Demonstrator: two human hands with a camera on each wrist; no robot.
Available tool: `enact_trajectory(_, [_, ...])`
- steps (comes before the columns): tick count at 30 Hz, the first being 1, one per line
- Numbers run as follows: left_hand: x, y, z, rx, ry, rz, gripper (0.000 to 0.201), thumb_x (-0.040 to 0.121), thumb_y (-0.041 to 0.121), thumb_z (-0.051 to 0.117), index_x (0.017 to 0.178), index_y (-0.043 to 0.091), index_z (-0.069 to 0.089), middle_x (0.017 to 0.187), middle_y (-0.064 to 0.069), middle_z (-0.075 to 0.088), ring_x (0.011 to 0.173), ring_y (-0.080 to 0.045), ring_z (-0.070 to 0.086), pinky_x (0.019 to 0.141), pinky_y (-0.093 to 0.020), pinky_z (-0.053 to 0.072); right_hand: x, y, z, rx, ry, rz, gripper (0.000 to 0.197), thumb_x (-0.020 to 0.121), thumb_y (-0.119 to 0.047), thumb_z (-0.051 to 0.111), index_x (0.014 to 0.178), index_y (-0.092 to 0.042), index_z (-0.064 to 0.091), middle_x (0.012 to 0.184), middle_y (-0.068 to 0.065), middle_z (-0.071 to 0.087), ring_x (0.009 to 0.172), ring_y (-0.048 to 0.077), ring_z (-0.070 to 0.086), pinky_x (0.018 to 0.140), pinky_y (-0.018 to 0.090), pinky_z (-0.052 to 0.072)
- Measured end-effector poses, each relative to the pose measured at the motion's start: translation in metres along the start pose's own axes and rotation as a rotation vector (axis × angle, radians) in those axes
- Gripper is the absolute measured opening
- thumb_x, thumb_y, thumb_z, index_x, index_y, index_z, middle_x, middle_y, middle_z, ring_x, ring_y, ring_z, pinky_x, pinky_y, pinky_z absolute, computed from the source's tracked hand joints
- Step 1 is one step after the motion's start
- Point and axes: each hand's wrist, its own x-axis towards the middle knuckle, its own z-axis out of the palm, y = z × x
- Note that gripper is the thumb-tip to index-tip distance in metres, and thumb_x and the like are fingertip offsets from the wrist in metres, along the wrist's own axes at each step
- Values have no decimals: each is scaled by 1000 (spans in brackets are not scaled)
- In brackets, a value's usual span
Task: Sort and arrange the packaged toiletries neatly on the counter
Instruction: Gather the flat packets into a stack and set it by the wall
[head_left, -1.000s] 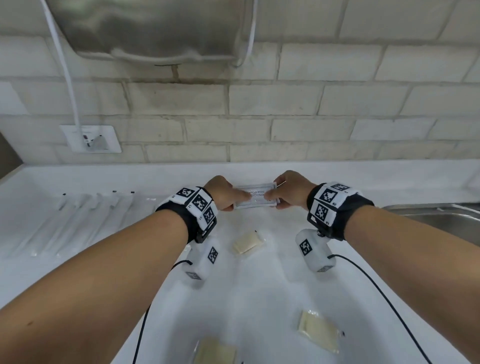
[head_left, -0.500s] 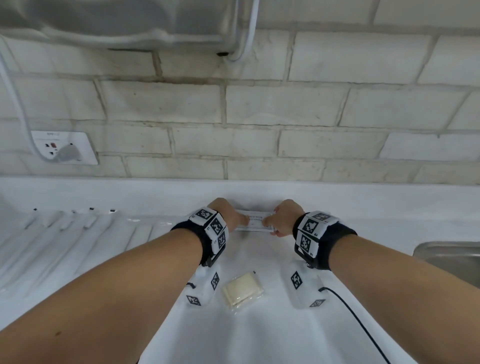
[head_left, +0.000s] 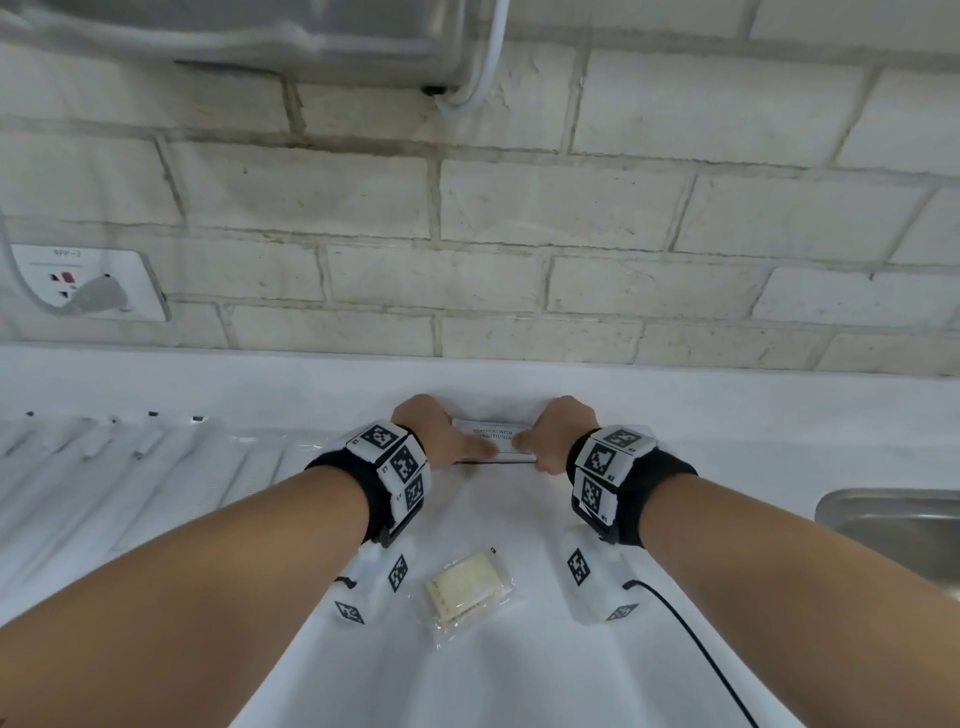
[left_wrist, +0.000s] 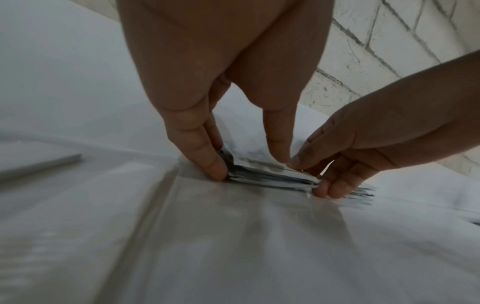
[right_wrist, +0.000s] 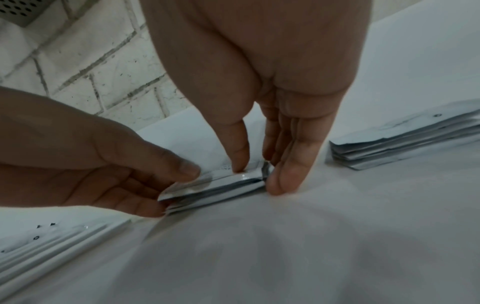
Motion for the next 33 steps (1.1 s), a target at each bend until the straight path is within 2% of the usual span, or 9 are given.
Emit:
enact_trajectory(3, [-4,1,-1,109,-41,43,48,58,39,89,91,8,71,79,2,66,69,-13,59,53,-20,40,-3,0,-2,42,-14,0,18,80,-21,64,72,-11,52,65,2,53,54,15,50,45,23,41])
enact_trajectory(6, [-9,6,0,198,-14,64,42,63,24,87,97,10,66,94,-2,66,86,-19,62,69,-24,47,-10,-1,-3,-18,-14,-27,24,72,-22,74,75,-10,54,61,0,49,51,12,45,42,19,35])
enact_trajectory(8, [-9,8,0,213,-11,77,36,65,20,86,94,12,67,100,-7,71,92,-22,66,69,-25,47,-12,-2,-4,-91,-22,-49,26,68,-19,78,76,-9,55,61,-1,48,51,11,45,43,18,35])
enact_trajectory(12, [-9,10,-3,237,-40,50,45,61,28,88,96,6,72,92,-8,71,90,-24,68,64,-26,47,-10,-2,-5,-173,6,-62,25,66,-17,80,69,-11,56,62,-1,50,52,12,47,44,18,37])
enact_trajectory(17, [-4,12,-4,249,-44,25,53,50,34,91,95,10,76,86,-6,74,82,-22,70,65,-27,54,-10,0,-7,-172,11,-80,39,65,-22,86,92,-5,65,81,3,60,76,20,58,70,26,53])
enact_trajectory(23, [-1,15,-2,305,-18,9,46,60,35,87,95,6,73,80,-5,67,73,-20,64,60,-25,47,-12,1,-7,-223,6,-94,37,72,-25,82,73,-10,49,64,-1,46,75,21,55,65,26,46])
enact_trajectory(27, [1,16,-2,351,-35,11,44,62,34,87,92,6,71,77,-4,63,71,-20,60,56,-26,44,-12,2,-7,-255,-26,-129,33,76,-27,78,90,-5,59,78,4,55,77,22,55,67,27,46])
enact_trajectory(30, [2,18,-2,384,-33,42,41,58,35,89,80,10,64,75,-3,61,71,-20,59,54,-26,43,-12,1,-6,-261,-21,-131,34,77,-24,78,69,-9,48,65,1,48,76,23,55,65,27,44])
enact_trajectory(33, [1,18,0,428,-6,51,38,64,32,86,72,13,55,75,-2,59,73,-20,59,61,-24,46,-13,-1,-5,-248,-20,-137,28,77,-24,77,81,-7,54,64,0,44,76,23,54,65,27,44])
